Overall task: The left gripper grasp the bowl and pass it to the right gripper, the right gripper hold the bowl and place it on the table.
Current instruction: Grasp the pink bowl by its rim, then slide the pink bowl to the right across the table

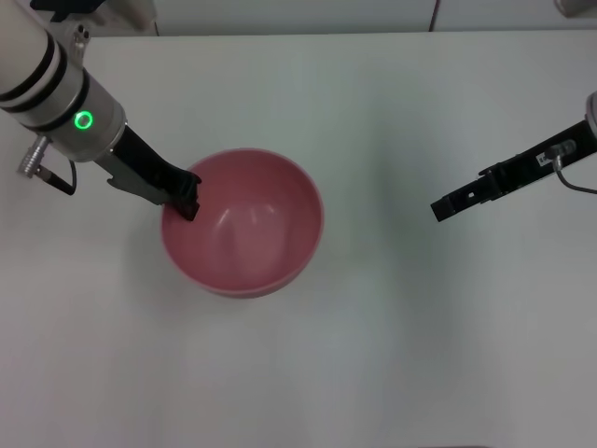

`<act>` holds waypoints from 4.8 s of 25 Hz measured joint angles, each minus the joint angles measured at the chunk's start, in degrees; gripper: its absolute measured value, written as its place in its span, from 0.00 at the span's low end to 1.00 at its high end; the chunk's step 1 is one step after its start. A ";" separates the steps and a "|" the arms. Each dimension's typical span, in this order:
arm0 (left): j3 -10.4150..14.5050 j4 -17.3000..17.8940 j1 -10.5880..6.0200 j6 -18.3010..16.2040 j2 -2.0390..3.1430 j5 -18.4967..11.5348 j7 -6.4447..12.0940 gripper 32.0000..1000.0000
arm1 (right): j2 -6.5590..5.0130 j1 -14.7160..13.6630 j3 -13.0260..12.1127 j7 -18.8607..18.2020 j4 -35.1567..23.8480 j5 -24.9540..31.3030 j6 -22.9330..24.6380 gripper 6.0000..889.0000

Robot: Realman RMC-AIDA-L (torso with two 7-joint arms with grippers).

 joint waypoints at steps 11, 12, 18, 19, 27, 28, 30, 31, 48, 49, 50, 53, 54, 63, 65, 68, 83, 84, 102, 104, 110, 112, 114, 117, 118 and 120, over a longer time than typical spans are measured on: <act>0.32 1.26 0.14 0.94 -0.18 -0.92 -0.27 0.04 | -0.09 0.85 -0.08 -0.68 -0.33 4.32 -3.04 0.96; 0.34 1.26 0.13 0.94 -0.20 -0.93 -0.27 0.04 | -0.09 1.10 -0.03 -0.63 -0.34 4.33 -3.06 0.96; 1.53 1.31 -0.08 0.94 -0.34 -0.97 -0.95 0.04 | -0.09 2.72 0.41 -0.55 -0.49 4.93 -3.91 0.96; 2.04 1.31 -0.14 0.94 -0.34 -0.98 -1.33 0.04 | -0.09 2.88 0.42 -0.49 -0.51 5.36 -3.92 0.96; 6.25 3.14 -0.22 0.91 -0.43 -3.90 -3.30 0.05 | -0.08 4.03 0.13 -0.14 -0.60 6.61 -3.92 0.96; 6.94 3.79 -0.25 0.92 -0.43 -4.07 -3.79 0.05 | -0.09 4.24 0.13 -0.14 -0.60 6.62 -3.92 0.96; 7.93 4.72 -0.29 0.93 -0.43 -4.50 -4.41 0.05 | -0.09 4.58 0.17 -0.13 -0.60 6.63 -3.91 0.96; 8.31 4.98 -0.33 0.93 -0.44 -4.75 -4.60 0.05 | -0.08 4.76 0.20 -0.13 -0.60 6.63 -3.91 0.96; 8.91 4.49 -2.85 -1.04 -0.26 -4.62 -5.65 0.07 | -0.09 10.29 -2.67 0.69 5.54 6.17 -2.18 0.95; 8.89 4.47 -2.93 -1.04 -0.25 -4.61 -5.65 0.07 | -0.09 10.65 -3.20 0.70 6.31 6.15 -1.68 0.95; 8.90 4.45 -3.01 -1.05 -0.25 -4.60 -5.65 0.07 | -0.09 11.01 -3.61 0.71 7.12 6.15 -1.10 0.95; 9.06 4.39 -3.25 -1.07 -0.23 -4.60 -5.65 0.07 | -0.09 11.86 -4.43 0.70 8.79 6.15 0.12 0.95; 9.09 4.39 -3.32 -1.07 -0.24 -4.60 -5.65 0.07 | -0.08 12.01 -4.61 0.71 9.05 6.14 0.37 0.95; 9.14 4.39 -3.96 -1.04 -0.36 -4.71 -5.66 0.08 | -0.08 13.02 -6.02 0.70 11.79 6.07 2.59 0.92; 9.14 4.39 -3.97 -1.02 -0.36 -4.80 -5.66 0.08 | -0.08 13.11 -6.21 0.64 11.99 6.06 2.86 0.92; 9.14 4.44 -3.98 -0.99 -0.35 -4.87 -5.66 0.08 | -0.09 13.13 -6.24 0.36 12.05 6.06 3.34 0.91; 9.23 4.40 -4.06 -0.99 -0.34 -4.71 -5.64 0.10 | 0.01 13.05 -11.47 0.67 12.12 5.99 6.13 0.44; 9.23 4.40 -4.06 -0.99 -0.34 -4.70 -5.65 0.10 | 0.01 13.04 -11.47 0.67 12.09 6.00 6.14 0.40; 9.22 4.09 -3.75 -0.61 -0.27 -4.84 -5.12 0.11 | 0.00 12.86 -11.62 0.34 12.05 6.06 6.66 0.23; 9.22 3.39 -4.01 -0.61 -0.19 -4.74 -5.23 0.11 | 0.00 12.87 -11.62 0.37 12.06 6.05 6.66 0.23; 9.20 2.70 -4.39 -0.53 -0.07 -4.52 -5.45 0.12 | 0.00 12.93 -11.61 0.43 12.06 5.92 6.67 0.22; 9.07 2.69 -4.42 -0.53 -0.07 -4.51 -5.49 0.12 | -0.01 12.91 -11.61 0.43 12.06 5.92 6.66 0.22; 8.87 2.69 -4.43 -0.53 -0.06 -4.52 -5.51 0.12 | -0.01 12.84 -11.61 0.43 12.06 5.92 6.66 0.22; 8.66 2.69 -4.42 -0.55 0.00 -4.81 -5.54 0.24 | 0.00 12.73 -11.61 0.44 12.06 5.92 6.65 0.22; 8.62 2.69 -4.38 -0.55 0.00 -4.89 -5.57 0.28 | 0.00 12.72 -11.61 0.44 12.06 5.92 6.65 0.22; 8.60 2.69 -4.35 -0.55 0.03 -4.94 -5.61 0.37 | 0.00 12.68 -11.61 0.44 12.06 5.93 6.65 0.20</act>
